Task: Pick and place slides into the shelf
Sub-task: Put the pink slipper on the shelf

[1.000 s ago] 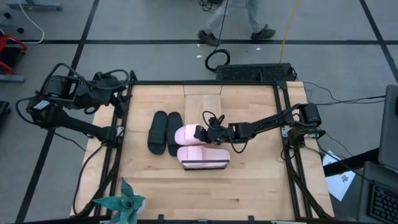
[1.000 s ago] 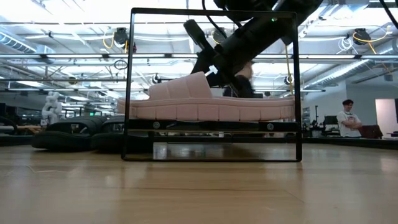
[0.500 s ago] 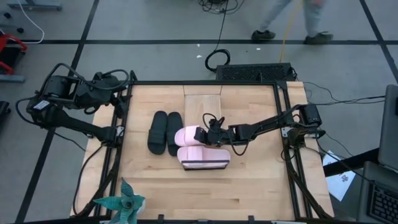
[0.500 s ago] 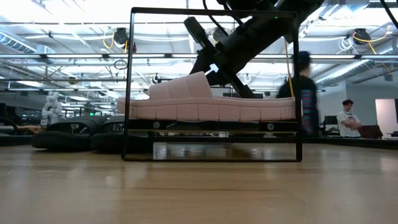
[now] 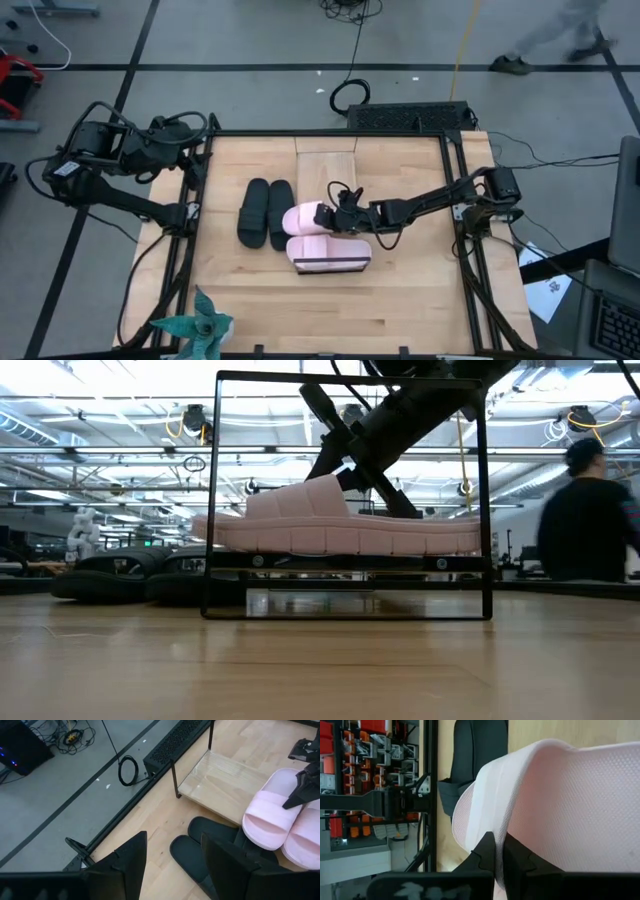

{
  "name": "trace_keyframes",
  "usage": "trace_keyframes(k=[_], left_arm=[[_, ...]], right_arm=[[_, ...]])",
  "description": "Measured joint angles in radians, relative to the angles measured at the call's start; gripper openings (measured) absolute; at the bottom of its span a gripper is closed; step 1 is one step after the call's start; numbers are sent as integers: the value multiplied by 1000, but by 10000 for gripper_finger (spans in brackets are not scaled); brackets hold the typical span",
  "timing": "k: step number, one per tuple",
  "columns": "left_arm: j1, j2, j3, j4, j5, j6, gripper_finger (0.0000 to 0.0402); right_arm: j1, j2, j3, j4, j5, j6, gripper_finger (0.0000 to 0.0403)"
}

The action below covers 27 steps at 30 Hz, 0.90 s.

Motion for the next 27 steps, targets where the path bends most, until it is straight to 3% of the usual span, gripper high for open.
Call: trace_keyframes(k=[20,27], left_arm=[[0,0,0,0,0,0,193],[0,0,0,0,0,0,193]], right_arm=[[45,-33,0,-106,33,60,1],[46,-33,0,-105,29,54,38]])
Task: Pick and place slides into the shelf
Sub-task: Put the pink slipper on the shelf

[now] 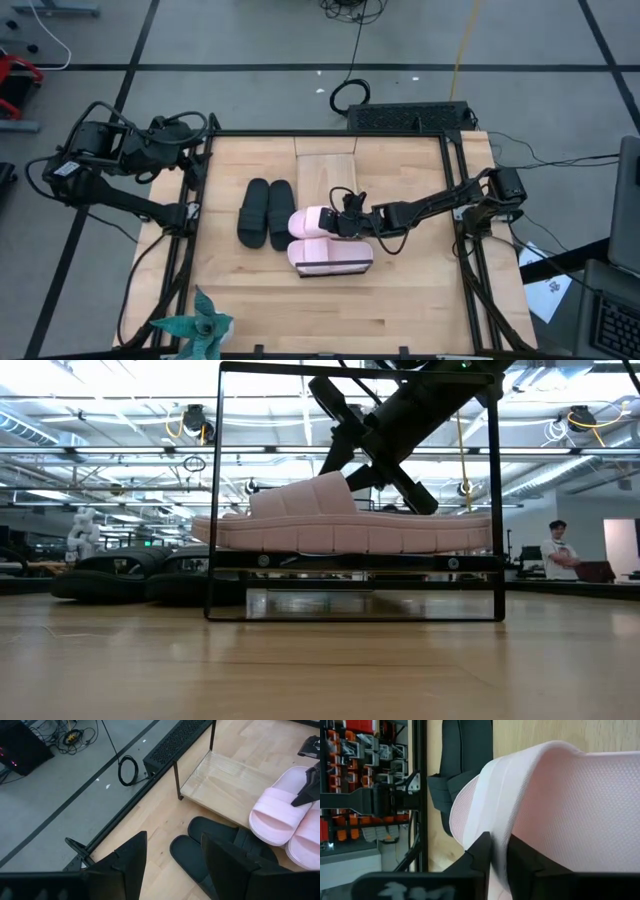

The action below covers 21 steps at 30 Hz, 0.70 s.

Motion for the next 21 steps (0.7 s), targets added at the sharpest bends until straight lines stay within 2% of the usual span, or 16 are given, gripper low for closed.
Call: trace_keyframes(k=[9,16,21], left_arm=[[0,0,0,0,0,0,193],[0,0,0,0,0,0,193],[0,0,0,0,0,0,193]], right_arm=[[0,0,0,0,-1,-38,74],[-6,0,0,-1,-9,-62,118],[-31,0,0,20,-73,-118,139]])
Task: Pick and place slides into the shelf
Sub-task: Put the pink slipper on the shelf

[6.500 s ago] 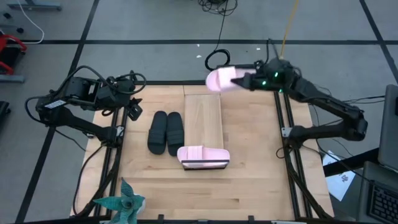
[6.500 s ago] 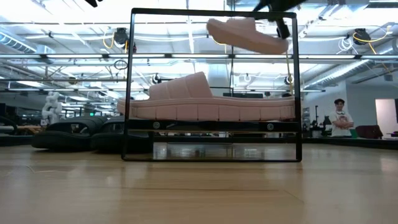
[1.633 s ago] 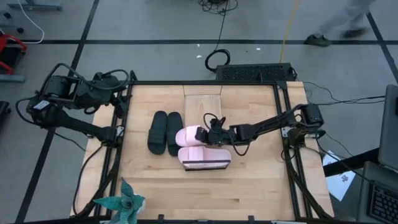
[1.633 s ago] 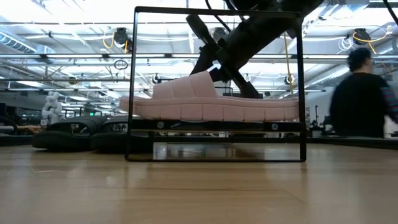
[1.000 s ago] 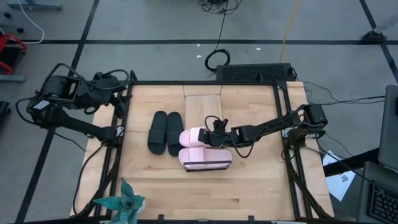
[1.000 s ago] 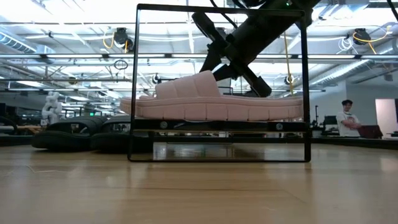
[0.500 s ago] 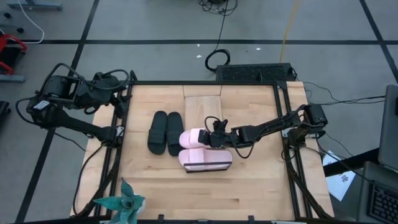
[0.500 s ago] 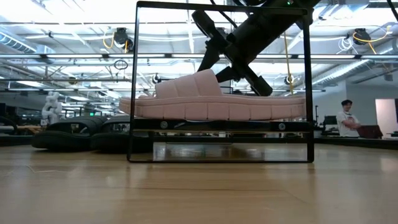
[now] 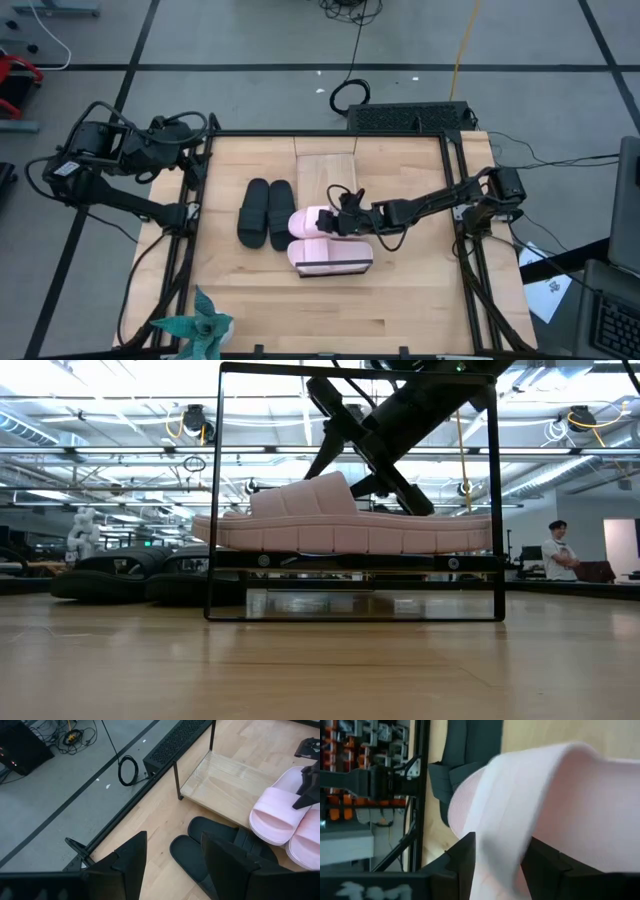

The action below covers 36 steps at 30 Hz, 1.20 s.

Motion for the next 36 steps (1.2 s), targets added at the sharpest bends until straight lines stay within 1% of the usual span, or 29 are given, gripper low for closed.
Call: trace_keyframes(k=[4,7,16,22,29,36], left_arm=[[0,0,0,0,0,0,193],[0,0,0,0,0,0,193],[0,0,0,0,0,0,193],[0,0,0,0,0,0,193],[0,0,0,0,0,2,193],[0,0,0,0,0,6,193]], right_arm=[[-20,-3,0,2,-12,-54,138],[-31,-3,0,0,-58,-72,131],[-36,-3,0,-17,-75,-80,106],[-36,-3,0,-14,-141,-89,103],[-37,-12,0,-24,-141,-110,102],[-48,-63,0,-136,-132,-129,102]])
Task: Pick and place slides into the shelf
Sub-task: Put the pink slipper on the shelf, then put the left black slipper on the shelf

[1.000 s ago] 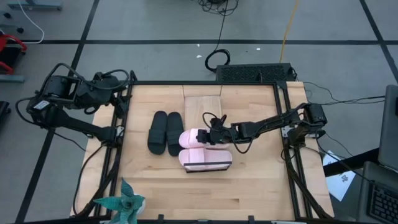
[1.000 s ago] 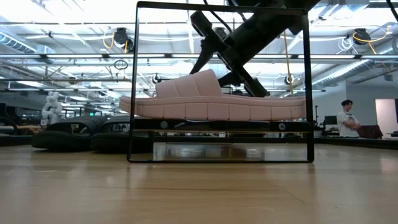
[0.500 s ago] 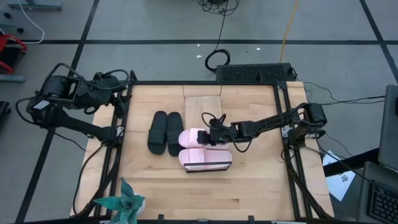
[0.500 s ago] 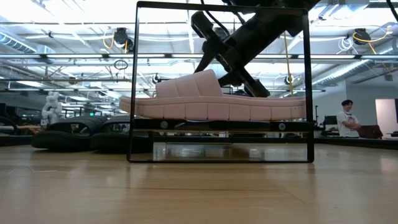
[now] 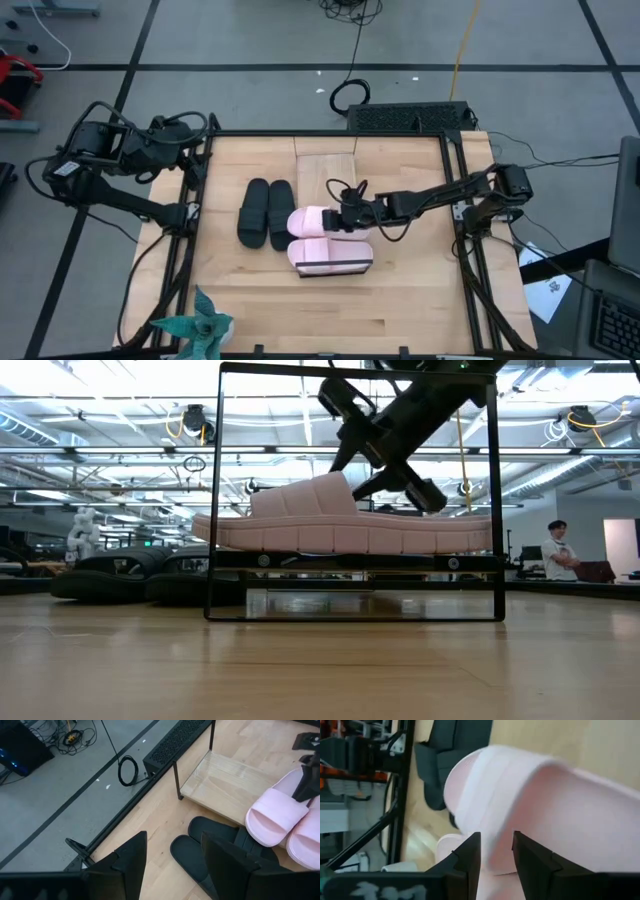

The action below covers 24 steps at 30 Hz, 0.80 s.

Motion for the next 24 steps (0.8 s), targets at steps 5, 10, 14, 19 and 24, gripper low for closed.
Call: trace_keyframes(k=[5,10,14,19,24], left_arm=[[0,0,0,0,2,-1,193],[0,0,0,0,-3,-1,193],[0,4,0,20,-46,-1,193],[0,53,0,51,54,73,193],[33,162,-1,23,190,260,193]], right_arm=[[-4,-64,0,-104,72,-15,102],[-13,-138,0,-278,84,-28,102],[-31,-212,0,-334,172,-87,102],[-81,-319,0,-322,267,-251,102],[-148,-412,0,-320,276,-436,102]])
